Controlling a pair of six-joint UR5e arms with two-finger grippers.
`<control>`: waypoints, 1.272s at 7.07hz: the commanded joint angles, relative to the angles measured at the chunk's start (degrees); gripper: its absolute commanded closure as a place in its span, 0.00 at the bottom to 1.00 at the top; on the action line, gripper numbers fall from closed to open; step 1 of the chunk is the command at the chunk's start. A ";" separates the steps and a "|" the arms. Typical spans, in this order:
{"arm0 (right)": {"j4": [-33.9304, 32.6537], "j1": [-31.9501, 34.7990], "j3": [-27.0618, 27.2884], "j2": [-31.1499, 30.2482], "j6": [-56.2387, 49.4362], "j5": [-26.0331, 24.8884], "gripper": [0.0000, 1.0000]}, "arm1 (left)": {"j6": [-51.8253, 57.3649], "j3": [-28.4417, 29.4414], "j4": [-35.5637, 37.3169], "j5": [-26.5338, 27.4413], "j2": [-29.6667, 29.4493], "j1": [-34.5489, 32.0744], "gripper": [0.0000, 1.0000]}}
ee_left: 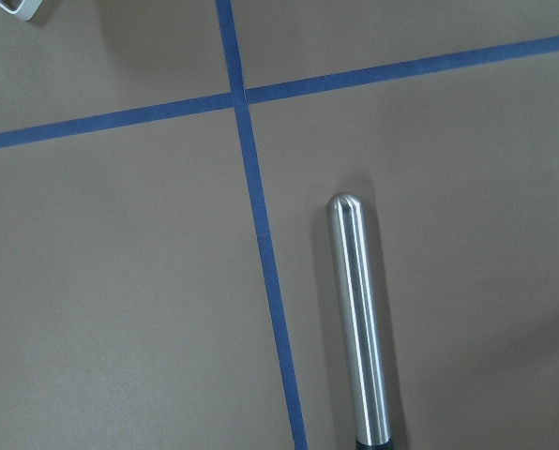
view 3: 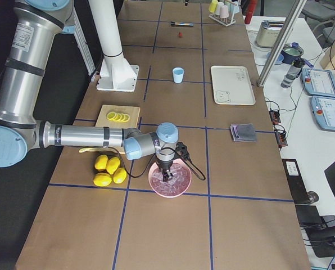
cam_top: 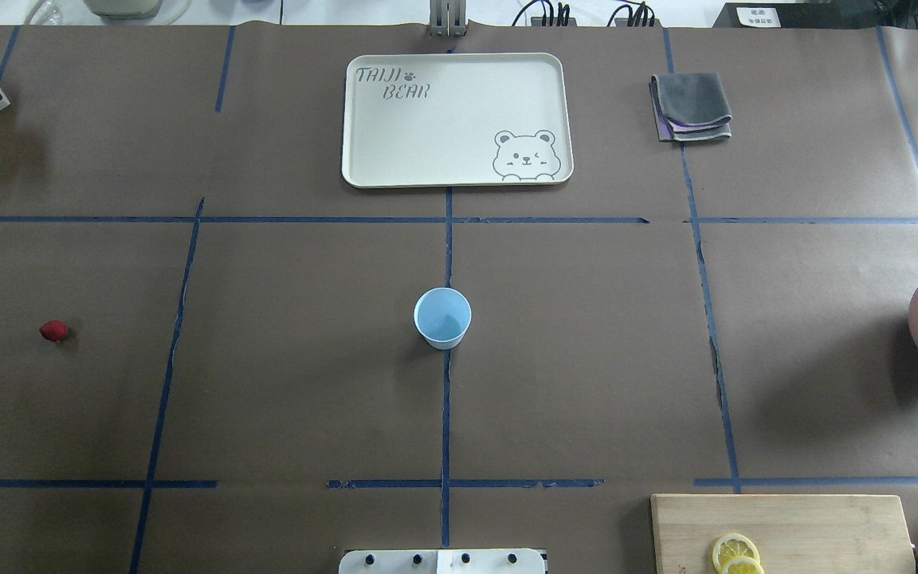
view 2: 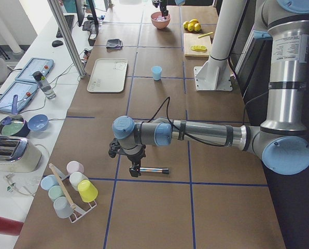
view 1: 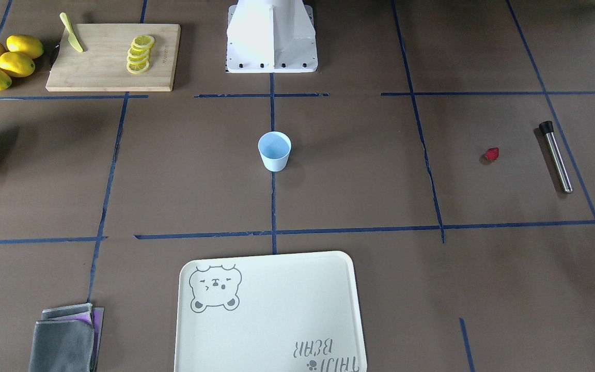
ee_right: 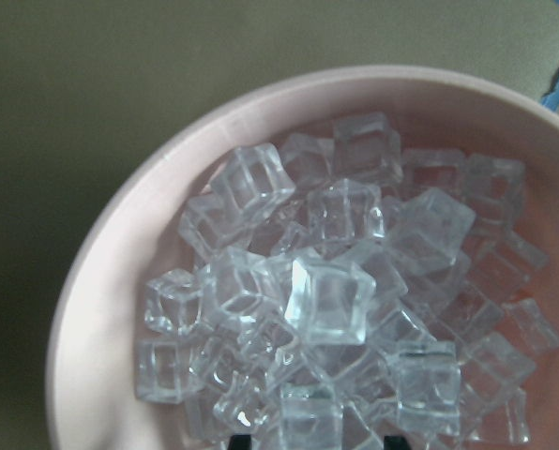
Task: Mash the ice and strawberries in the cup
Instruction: 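Lower the right gripper into the bowl and grasp one ice cube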
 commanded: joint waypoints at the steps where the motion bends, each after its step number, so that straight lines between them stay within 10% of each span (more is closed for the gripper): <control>1: -0.02 -0.45 0.00 0.36 0.00 0.08 0.46 | 0.00 0.00 0.00 0.00 0.09 0.00 0.00; 5: -0.11 -0.98 -0.62 1.24 0.00 -0.10 0.49 | 0.00 0.00 0.00 0.00 0.09 0.00 0.00; 9: 0.42 -0.72 0.08 0.46 -0.08 0.43 0.96 | 0.00 0.00 0.00 0.00 0.09 -0.09 0.00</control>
